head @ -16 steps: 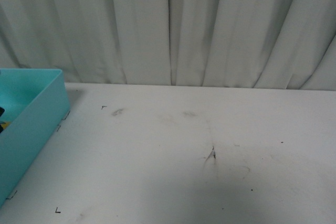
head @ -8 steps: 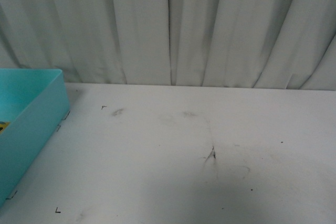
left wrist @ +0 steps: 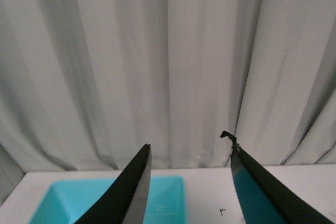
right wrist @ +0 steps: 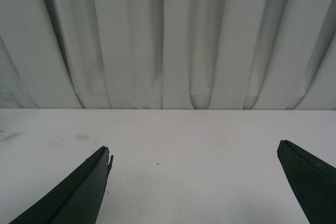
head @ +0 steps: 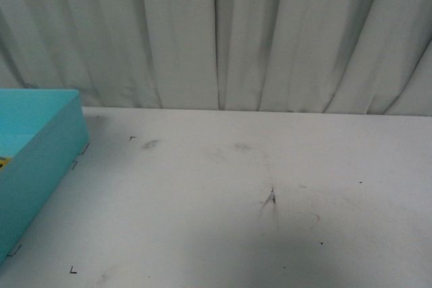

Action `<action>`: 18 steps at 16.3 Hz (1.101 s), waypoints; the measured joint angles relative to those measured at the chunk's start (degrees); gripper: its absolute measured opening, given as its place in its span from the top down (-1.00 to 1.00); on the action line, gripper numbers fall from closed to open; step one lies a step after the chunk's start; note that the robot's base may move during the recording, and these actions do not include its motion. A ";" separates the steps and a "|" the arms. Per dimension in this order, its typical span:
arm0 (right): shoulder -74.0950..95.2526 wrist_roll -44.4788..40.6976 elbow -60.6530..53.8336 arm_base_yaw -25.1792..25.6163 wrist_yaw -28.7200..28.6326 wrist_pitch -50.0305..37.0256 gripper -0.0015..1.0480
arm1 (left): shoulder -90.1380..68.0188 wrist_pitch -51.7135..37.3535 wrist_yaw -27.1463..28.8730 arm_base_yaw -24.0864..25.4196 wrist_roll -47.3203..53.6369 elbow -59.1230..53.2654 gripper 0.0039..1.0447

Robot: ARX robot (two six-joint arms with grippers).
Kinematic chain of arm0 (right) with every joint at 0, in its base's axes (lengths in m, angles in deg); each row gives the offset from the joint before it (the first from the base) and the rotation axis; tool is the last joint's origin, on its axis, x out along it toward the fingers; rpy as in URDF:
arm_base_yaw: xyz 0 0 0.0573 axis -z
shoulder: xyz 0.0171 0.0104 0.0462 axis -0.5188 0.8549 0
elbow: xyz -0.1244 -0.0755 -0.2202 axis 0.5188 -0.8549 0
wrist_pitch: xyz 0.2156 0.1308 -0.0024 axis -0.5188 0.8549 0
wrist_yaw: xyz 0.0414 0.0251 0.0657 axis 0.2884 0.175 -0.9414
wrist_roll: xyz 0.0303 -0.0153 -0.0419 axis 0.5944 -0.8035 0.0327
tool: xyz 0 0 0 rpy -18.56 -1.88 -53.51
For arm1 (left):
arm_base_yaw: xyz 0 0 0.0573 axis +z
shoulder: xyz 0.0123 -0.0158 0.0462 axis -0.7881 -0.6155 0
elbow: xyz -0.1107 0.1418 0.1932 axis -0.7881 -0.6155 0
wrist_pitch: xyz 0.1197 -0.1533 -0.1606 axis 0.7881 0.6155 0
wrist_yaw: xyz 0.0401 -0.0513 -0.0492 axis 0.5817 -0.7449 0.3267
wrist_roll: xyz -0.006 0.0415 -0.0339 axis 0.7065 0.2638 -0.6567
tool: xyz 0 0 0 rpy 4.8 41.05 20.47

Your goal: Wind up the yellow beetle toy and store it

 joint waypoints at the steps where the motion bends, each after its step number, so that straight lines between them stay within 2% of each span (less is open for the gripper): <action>1: 0.00 0.00 0.00 0.00 -0.02 0.00 -0.87 | 1.97 -0.74 1.11 -0.52 -1.16 -4.31 0.41; 3: 0.00 0.00 0.00 0.00 -0.02 0.00 -0.87 | 5.97 -1.81 2.38 -2.01 -2.01 -10.49 0.90; 4: 0.00 0.00 0.00 0.00 -0.02 0.00 -0.87 | 8.26 -2.36 2.82 -2.60 -2.32 -12.48 0.97; 6: 0.00 0.00 0.00 0.00 -0.02 0.00 -0.87 | 12.55 -2.34 3.67 -3.54 -2.38 -16.63 0.97; 7: 0.00 0.00 0.00 0.00 -0.02 0.00 -0.87 | 14.27 -1.57 6.67 -5.22 -2.45 -18.34 0.97; 9: 0.00 0.00 0.00 0.00 0.00 0.00 -0.87 | 18.67 -0.37 7.37 -7.96 -2.45 -21.22 0.97; 16: 0.00 0.00 0.00 0.00 -0.02 0.00 -0.87 | 33.75 8.74 7.93 -7.61 -2.47 -27.15 0.97; 18: 0.00 0.00 0.00 0.00 -0.02 0.02 -0.87 | 35.74 7.98 7.93 -7.61 -2.47 -29.64 0.97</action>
